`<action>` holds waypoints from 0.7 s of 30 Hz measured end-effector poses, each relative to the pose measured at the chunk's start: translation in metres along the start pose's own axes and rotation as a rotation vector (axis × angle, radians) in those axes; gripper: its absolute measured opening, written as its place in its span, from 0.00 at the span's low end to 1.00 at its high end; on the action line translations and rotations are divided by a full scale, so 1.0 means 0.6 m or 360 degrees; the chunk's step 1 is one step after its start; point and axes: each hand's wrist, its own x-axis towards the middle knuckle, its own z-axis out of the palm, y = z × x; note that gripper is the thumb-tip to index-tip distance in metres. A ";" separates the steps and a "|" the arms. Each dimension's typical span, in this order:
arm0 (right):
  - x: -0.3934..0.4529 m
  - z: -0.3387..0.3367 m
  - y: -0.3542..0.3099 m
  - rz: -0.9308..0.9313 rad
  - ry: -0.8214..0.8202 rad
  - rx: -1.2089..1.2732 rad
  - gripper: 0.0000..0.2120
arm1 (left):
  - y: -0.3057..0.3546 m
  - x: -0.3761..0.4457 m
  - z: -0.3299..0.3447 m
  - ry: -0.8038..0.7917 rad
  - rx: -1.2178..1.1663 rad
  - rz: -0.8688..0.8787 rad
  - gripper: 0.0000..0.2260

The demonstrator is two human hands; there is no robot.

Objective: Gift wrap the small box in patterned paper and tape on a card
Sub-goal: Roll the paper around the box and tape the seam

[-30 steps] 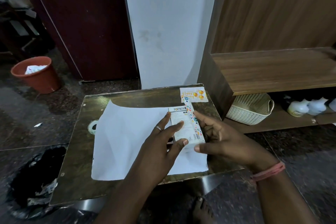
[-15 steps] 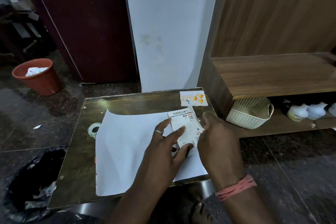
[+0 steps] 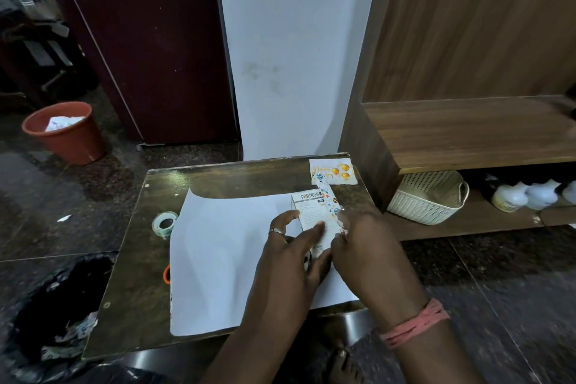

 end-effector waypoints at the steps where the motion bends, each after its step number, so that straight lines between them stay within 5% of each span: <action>1: 0.000 -0.012 0.000 0.0021 -0.0041 0.0100 0.07 | 0.000 -0.001 0.000 -0.0003 -0.0004 -0.0022 0.18; 5: 0.001 -0.074 0.016 0.0316 -0.0448 0.0732 0.12 | 0.001 -0.002 -0.005 -0.0064 -0.0045 -0.0124 0.19; 9: -0.002 -0.081 0.039 0.0410 -0.0697 0.0806 0.16 | 0.004 -0.001 -0.008 -0.0104 -0.0032 -0.0173 0.20; 17: -0.014 -0.020 0.016 0.0122 -0.0059 -0.0017 0.11 | 0.013 0.007 -0.009 -0.0038 0.0074 -0.0168 0.19; 21: -0.023 -0.023 0.000 -0.0101 -0.0210 -0.0166 0.20 | 0.014 0.009 -0.007 -0.0056 0.0105 -0.0158 0.19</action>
